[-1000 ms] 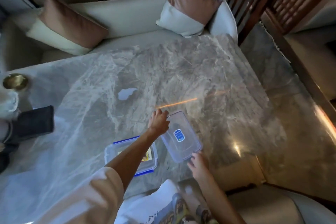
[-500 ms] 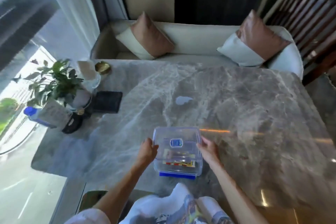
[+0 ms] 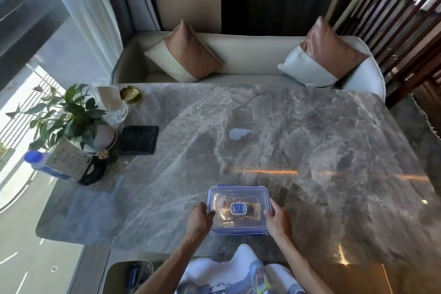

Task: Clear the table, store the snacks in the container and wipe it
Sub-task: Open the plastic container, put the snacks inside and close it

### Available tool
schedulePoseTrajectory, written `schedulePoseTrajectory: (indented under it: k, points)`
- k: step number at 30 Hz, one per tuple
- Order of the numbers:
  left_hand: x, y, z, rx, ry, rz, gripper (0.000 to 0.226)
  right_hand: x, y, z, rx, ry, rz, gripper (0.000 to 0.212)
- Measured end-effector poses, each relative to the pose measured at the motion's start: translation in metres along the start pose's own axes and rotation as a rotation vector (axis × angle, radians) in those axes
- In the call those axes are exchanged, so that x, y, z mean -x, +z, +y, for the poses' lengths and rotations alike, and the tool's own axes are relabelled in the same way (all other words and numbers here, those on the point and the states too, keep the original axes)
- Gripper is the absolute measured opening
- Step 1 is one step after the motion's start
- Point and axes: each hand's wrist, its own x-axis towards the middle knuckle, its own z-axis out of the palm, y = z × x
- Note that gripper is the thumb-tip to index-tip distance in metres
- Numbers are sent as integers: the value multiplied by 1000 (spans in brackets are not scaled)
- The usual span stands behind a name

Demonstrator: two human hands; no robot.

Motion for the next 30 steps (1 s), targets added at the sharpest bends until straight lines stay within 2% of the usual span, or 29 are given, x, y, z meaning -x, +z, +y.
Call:
schedulePoseTrajectory:
  k: [10,17,22,25,27,30]
  points:
    - [-6,-3,12,-1,-29,4,17,-6,-1,-4,15,29,-21,44]
    - [-6,0,10,39,-28,27,25,-9,7,4,-54,64,-41,44]
    - [-6,-1,12,40,-64,-21,25,-7,5,-2,-55,67,-12,44]
    - [-7,-3,24,-23,-69,-71,32,-11,11,-6,58,112,-44,55]
    - [-12,-4,35,-148,-38,-104,50,-17,17,-10,159,110,-91,74]
    - [-25,-6,56,-310,10,-144,76,-23,25,-23,10,151,-178,98]
